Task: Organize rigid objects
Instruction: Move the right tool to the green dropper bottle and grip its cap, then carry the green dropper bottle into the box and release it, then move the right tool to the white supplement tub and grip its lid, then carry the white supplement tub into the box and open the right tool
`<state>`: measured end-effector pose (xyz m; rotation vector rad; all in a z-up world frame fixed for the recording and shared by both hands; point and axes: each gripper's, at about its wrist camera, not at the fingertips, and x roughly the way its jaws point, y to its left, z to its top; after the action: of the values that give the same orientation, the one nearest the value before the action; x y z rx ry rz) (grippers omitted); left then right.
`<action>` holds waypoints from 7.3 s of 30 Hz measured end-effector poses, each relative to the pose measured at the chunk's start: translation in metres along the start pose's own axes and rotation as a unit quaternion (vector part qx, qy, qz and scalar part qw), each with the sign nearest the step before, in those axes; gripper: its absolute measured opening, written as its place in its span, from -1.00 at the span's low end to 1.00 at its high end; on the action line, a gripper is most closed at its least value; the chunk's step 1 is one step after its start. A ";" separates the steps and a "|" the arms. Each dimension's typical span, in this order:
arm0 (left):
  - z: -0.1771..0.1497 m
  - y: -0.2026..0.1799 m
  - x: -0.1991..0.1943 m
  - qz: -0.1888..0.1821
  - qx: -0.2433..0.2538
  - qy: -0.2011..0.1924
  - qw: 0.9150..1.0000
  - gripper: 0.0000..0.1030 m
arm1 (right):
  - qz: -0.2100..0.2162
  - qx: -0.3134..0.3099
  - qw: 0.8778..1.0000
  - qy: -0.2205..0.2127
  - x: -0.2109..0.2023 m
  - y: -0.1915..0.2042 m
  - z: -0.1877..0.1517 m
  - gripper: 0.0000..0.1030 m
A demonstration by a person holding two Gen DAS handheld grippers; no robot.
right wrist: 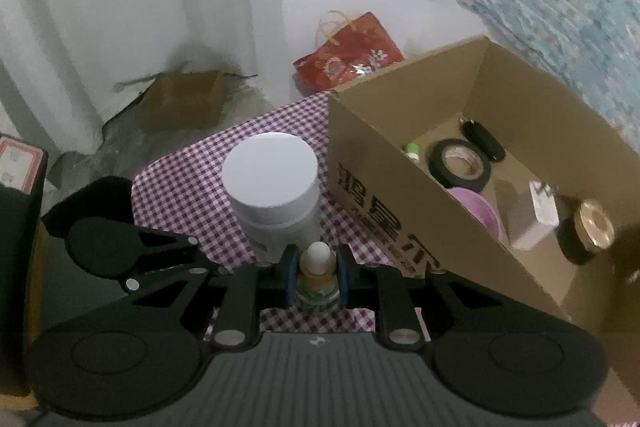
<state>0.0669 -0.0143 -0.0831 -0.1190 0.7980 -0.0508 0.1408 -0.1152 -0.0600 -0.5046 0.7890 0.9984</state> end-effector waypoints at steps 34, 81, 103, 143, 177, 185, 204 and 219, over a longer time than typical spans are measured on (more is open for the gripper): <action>0.036 -0.094 -0.041 -0.050 0.137 -0.038 0.989 -0.39 | -0.022 0.180 0.983 -0.019 -0.118 -0.049 -0.035 -0.58; 0.177 -0.081 0.068 -0.093 -0.017 0.055 0.994 -0.25 | -0.060 0.225 0.972 0.004 -0.049 -0.223 0.022 -0.48; 0.117 -0.051 -0.100 -0.077 0.011 -0.016 0.997 0.77 | -0.067 0.317 0.929 -0.179 -0.238 -0.061 -0.035 0.39; 0.075 0.059 -0.032 0.015 -0.061 0.018 0.998 0.48 | 0.082 0.413 0.907 -0.009 -0.031 -0.050 0.011 0.20; 0.082 0.035 -0.067 0.030 -0.040 0.000 0.999 0.02 | 0.122 0.431 0.893 -0.036 -0.057 -0.038 0.000 0.01; 0.086 0.023 -0.097 0.034 -0.027 -0.030 0.999 0.02 | 0.124 0.418 0.898 -0.064 -0.092 -0.025 0.005 0.01; 0.186 -0.029 -0.106 -0.029 0.003 -0.102 0.994 0.02 | 0.069 0.391 0.902 -0.168 -0.188 -0.089 0.046 0.01; 0.183 -0.073 0.017 -0.082 0.014 -0.008 0.997 0.02 | 0.052 0.473 0.871 -0.120 -0.127 -0.203 -0.024 0.01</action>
<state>0.2099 -0.0725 0.0409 -0.1573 0.7696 -0.2158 0.2722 -0.2957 0.0286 0.5092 0.9731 0.6363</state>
